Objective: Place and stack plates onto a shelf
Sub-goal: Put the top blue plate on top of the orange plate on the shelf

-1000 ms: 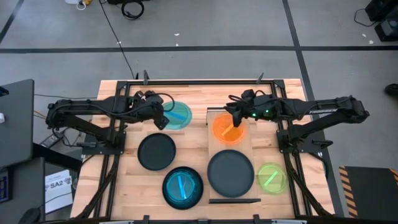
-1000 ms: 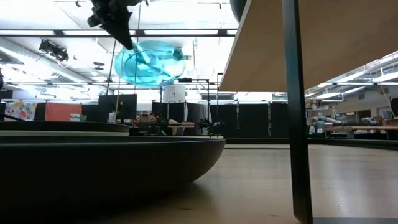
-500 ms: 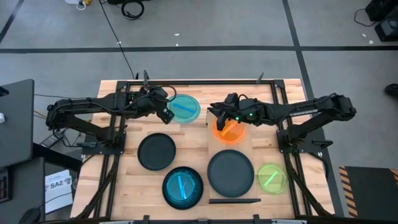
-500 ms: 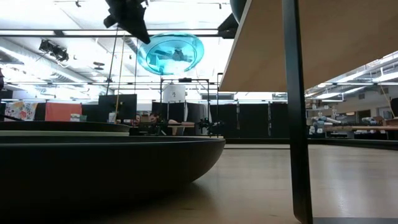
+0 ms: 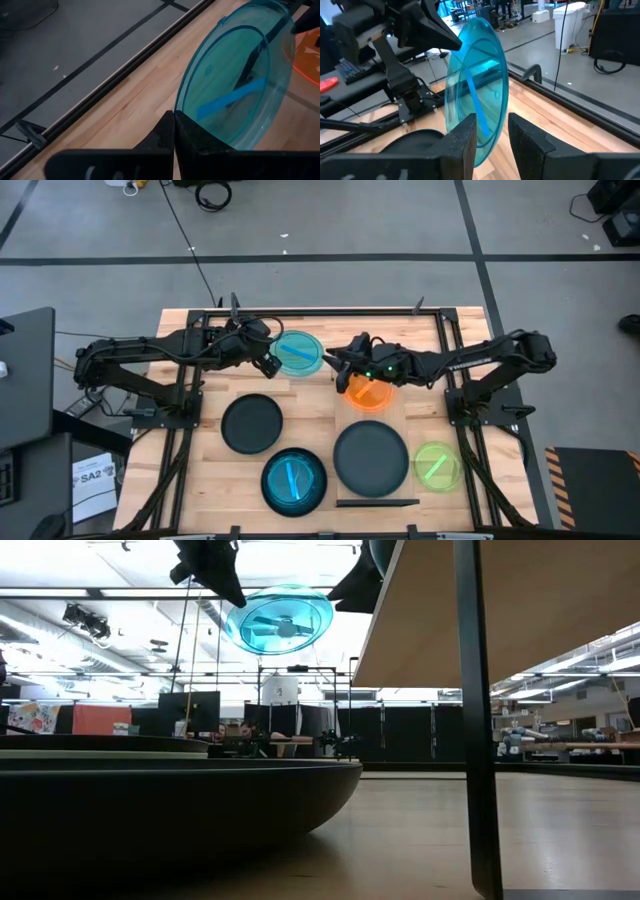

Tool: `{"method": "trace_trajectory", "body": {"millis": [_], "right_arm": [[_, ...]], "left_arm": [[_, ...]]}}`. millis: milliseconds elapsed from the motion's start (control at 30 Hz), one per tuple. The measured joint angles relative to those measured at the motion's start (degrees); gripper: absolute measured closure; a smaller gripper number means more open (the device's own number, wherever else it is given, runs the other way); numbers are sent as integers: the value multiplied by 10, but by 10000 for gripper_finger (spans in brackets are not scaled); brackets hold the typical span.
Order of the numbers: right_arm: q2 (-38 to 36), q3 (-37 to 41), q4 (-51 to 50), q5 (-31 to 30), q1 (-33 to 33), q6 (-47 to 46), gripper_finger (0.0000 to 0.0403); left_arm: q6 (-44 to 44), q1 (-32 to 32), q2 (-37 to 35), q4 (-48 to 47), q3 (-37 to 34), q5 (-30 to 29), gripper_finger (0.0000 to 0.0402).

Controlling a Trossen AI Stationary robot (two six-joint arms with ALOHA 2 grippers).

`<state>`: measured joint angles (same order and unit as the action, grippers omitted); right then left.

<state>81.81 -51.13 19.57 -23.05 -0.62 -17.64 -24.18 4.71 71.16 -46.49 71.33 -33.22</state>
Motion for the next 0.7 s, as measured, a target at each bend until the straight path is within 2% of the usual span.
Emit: {"method": "trace_trajectory", "body": {"millis": [367, 700], "right_arm": [[25, 0, 26, 0, -13, 5, 286], [25, 0, 29, 1, -22, 8, 319]], "left_arm": [[0, 0, 0, 8, 0, 0, 397], [0, 0, 0, 17, 0, 2, 397]]}}
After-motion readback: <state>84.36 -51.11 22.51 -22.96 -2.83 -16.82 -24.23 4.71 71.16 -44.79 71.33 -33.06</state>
